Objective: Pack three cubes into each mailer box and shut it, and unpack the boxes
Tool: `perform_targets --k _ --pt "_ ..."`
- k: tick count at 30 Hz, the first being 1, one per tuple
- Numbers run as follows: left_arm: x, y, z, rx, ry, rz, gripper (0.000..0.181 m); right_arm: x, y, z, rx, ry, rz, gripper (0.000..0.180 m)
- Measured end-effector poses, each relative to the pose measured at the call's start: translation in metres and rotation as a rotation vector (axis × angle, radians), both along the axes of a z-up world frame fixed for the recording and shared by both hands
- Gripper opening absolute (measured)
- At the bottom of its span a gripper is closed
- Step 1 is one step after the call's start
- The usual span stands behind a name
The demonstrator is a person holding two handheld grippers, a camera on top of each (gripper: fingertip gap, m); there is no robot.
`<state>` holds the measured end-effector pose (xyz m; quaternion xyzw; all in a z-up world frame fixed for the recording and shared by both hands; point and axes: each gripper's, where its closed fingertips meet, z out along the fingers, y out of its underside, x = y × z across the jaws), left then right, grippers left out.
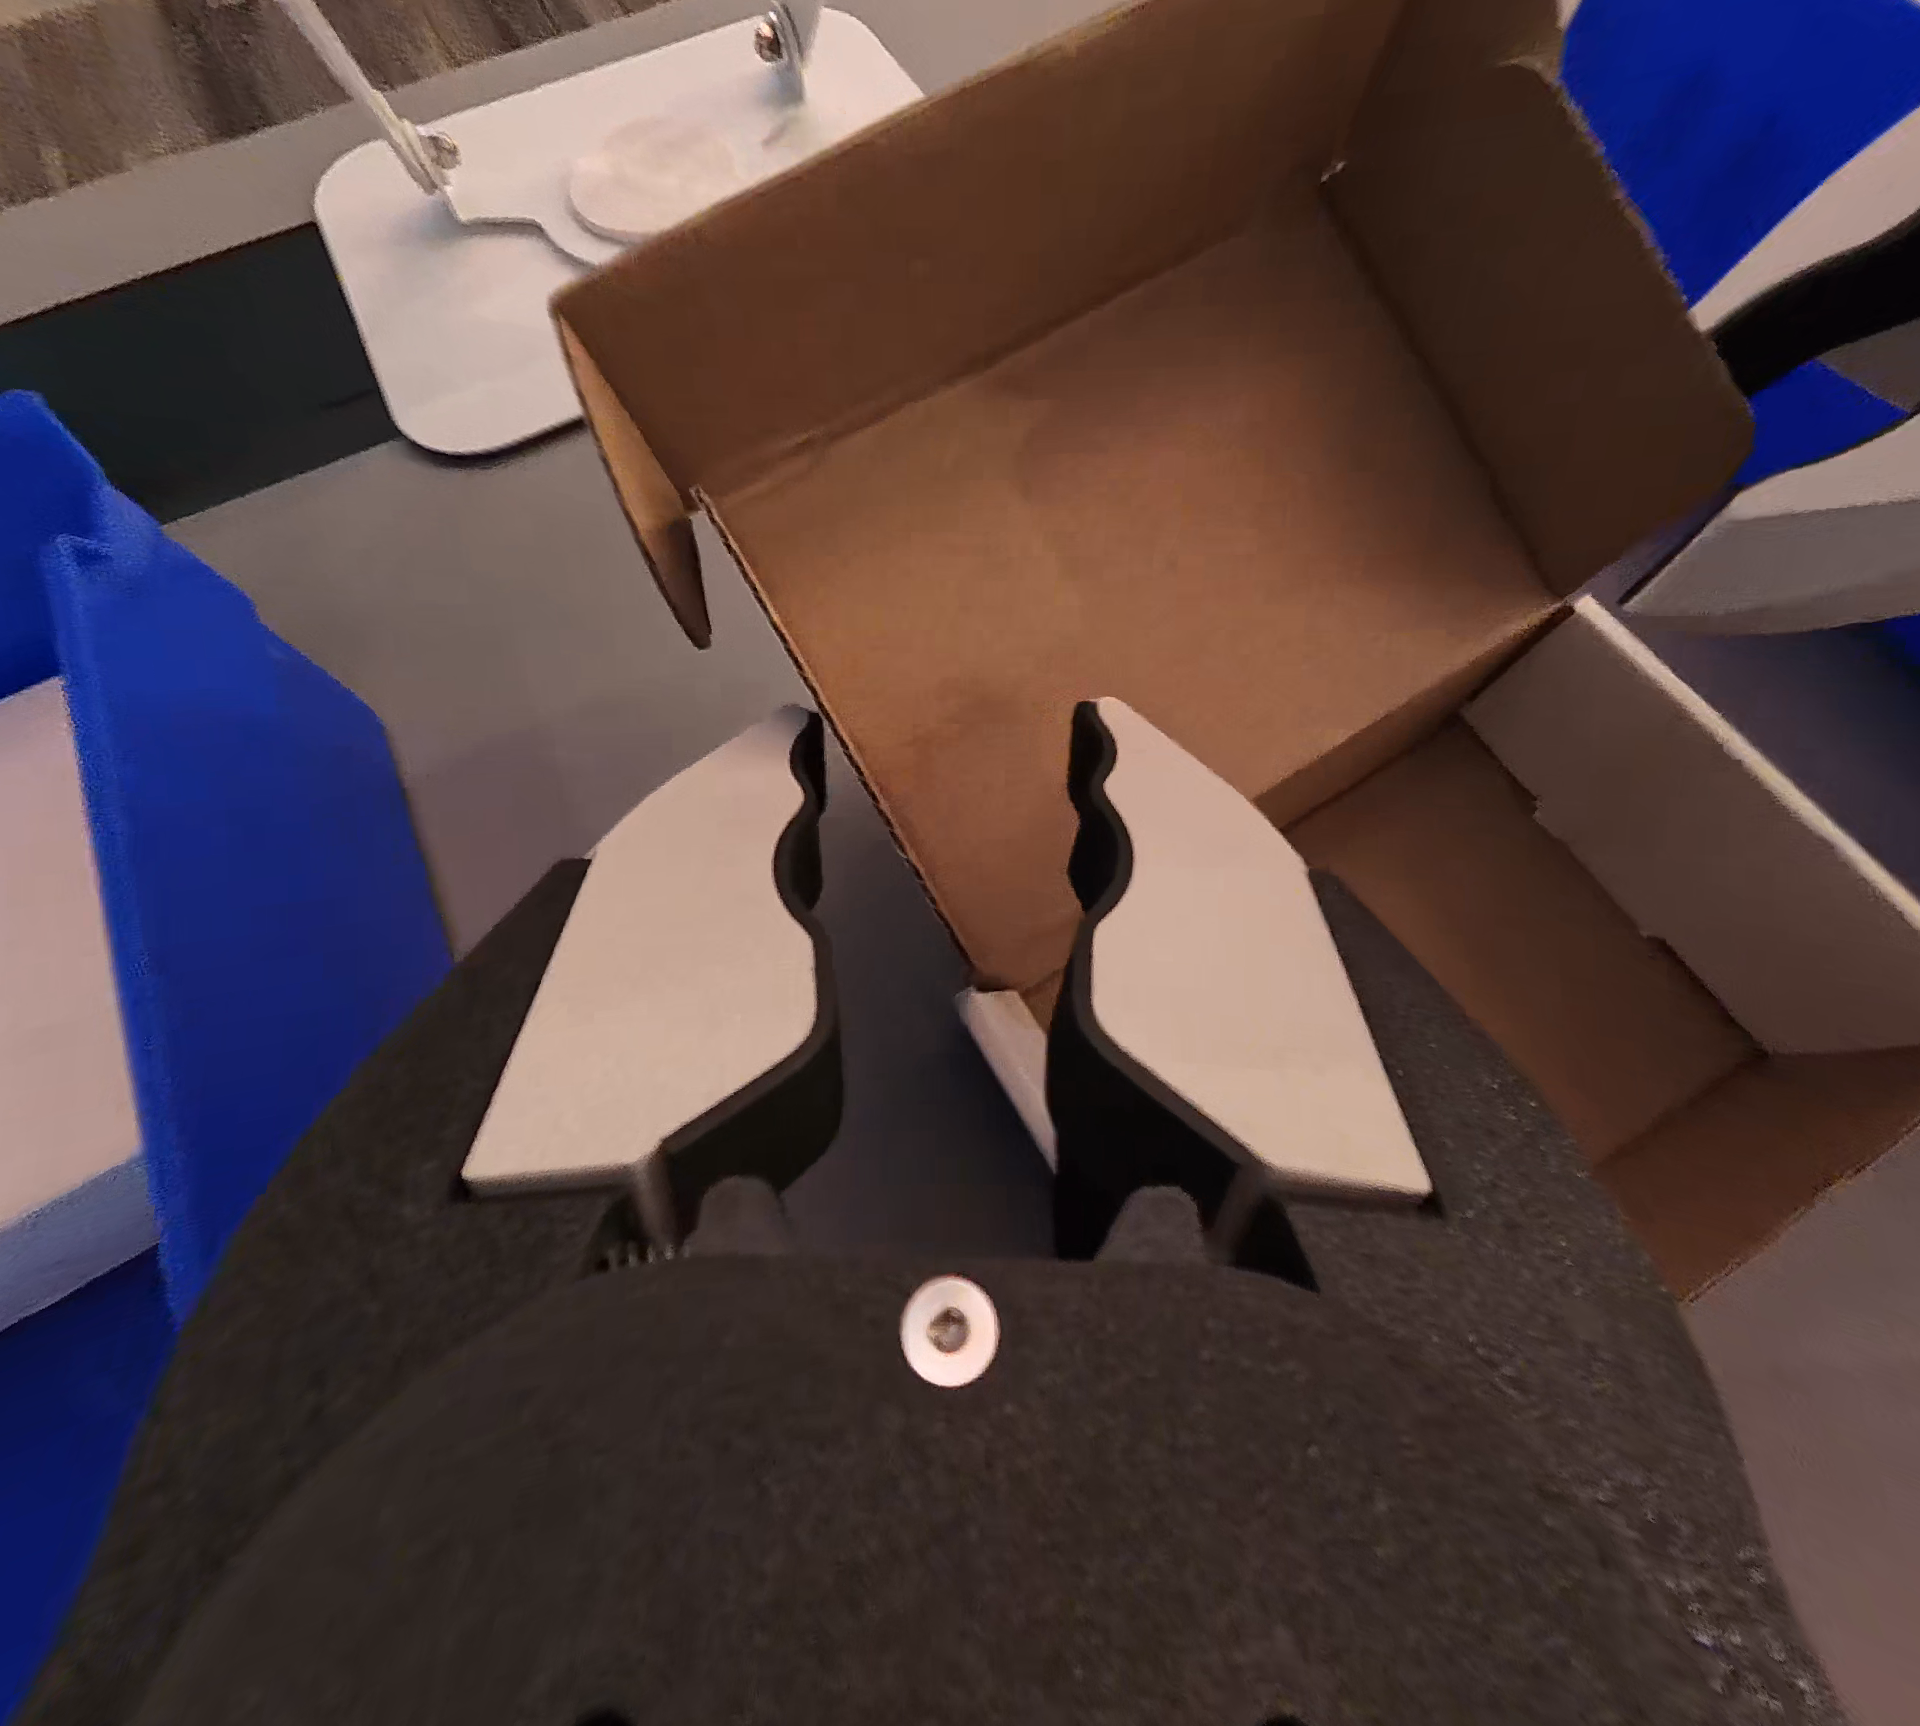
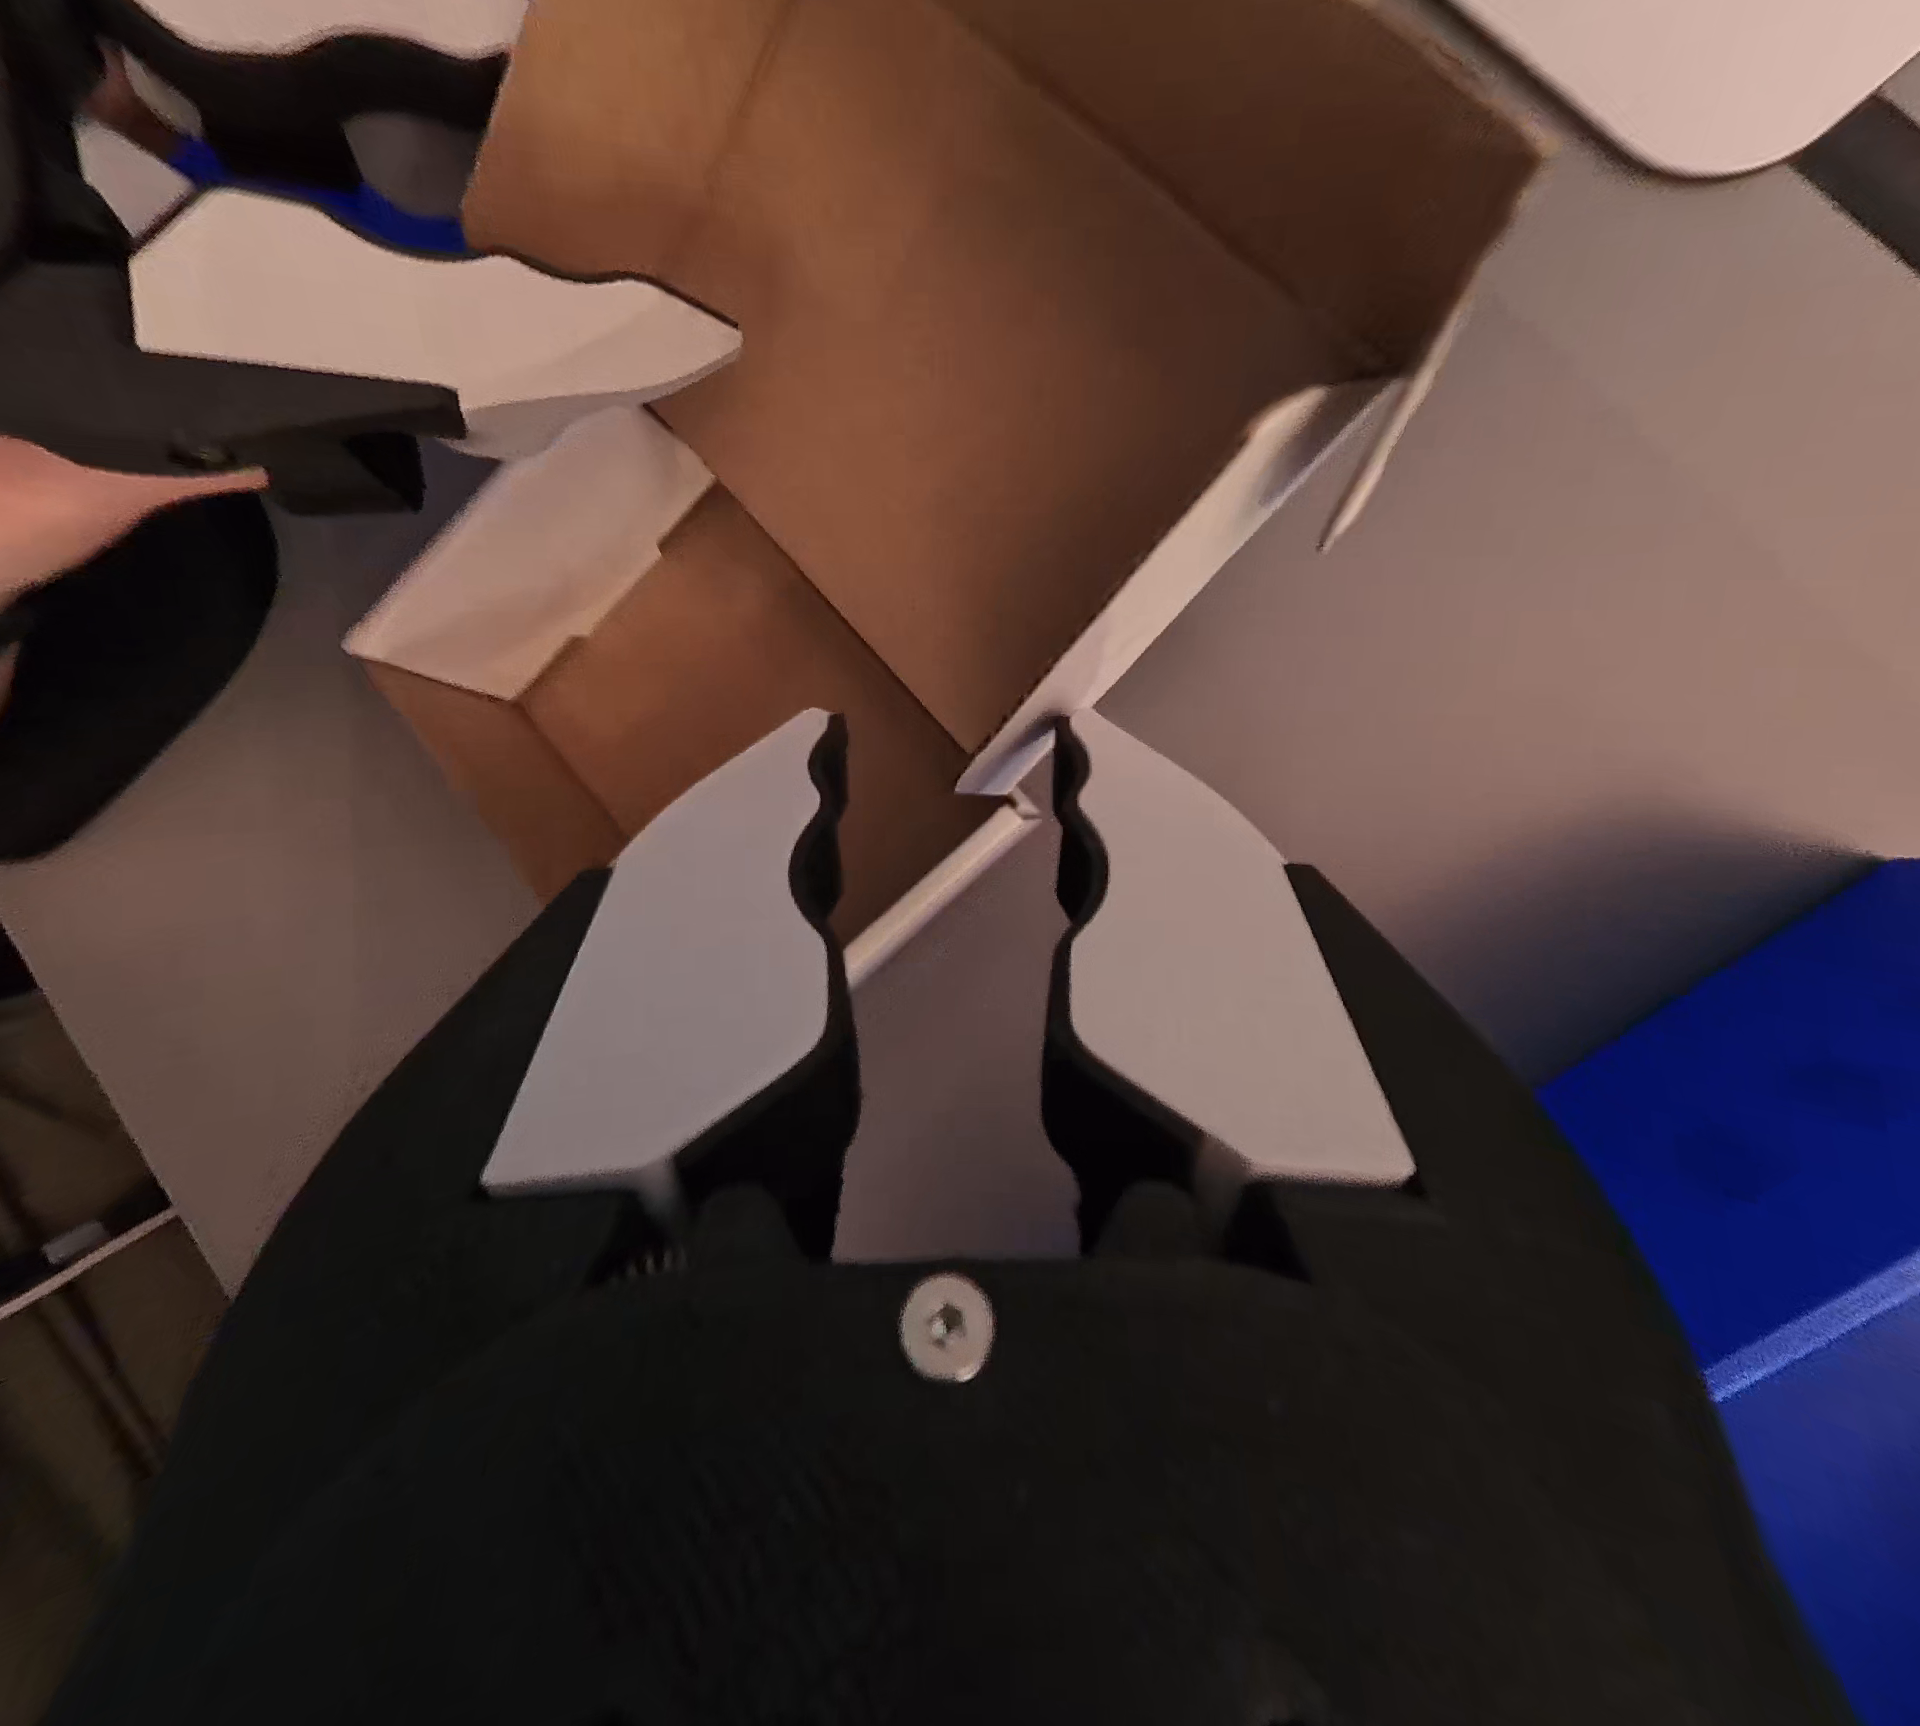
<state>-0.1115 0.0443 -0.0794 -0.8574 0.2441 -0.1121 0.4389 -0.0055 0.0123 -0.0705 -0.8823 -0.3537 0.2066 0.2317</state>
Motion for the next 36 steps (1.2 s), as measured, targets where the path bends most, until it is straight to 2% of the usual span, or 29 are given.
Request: perform_targets --k 5,10,14,17,20,24,26,29,31,33,36 --pt "0.006 -0.012 -0.003 0.016 0.060 -0.070 0.061 0.000 -0.007 -0.009 0.057 -0.084 0.042 0.038" --pt "0.002 -0.021 0.003 0.039 0.047 -0.079 0.055 0.004 -0.017 -0.006 0.041 -0.054 0.060 0.038" --pt "0.001 -0.024 0.017 0.006 -0.051 -0.086 0.059 0.009 -0.015 0.019 0.033 0.046 0.048 0.038" --pt "-0.009 -0.025 0.039 0.025 -0.102 -0.088 0.062 0.018 -0.007 0.051 0.096 0.122 0.028 0.039" --pt "-0.029 -0.019 0.078 0.129 -0.138 -0.060 0.060 0.026 0.005 0.076 0.144 0.194 -0.022 0.041" --pt "-0.048 -0.001 0.115 0.152 -0.157 -0.050 0.059 0.035 0.023 0.094 0.202 0.176 -0.079 0.041" --pt "-0.049 0.008 0.117 0.088 -0.159 -0.058 0.060 0.037 0.034 0.104 0.205 0.230 -0.122 0.041" --pt "-0.028 0.010 0.109 -0.013 -0.249 -0.140 0.061 0.027 0.037 0.106 0.090 0.418 -0.128 0.041" --pt "-0.008 0.005 0.105 -0.024 -0.306 -0.245 0.085 0.017 0.028 0.096 -0.009 0.484 -0.062 0.049" --pt "-0.003 0.005 0.095 -0.020 -0.283 -0.271 0.087 0.011 0.016 0.086 -0.091 0.505 0.015 0.055" --pt "-0.006 0.009 0.086 -0.022 -0.237 -0.251 0.089 0.010 0.025 0.076 -0.069 0.464 -0.018 0.055"
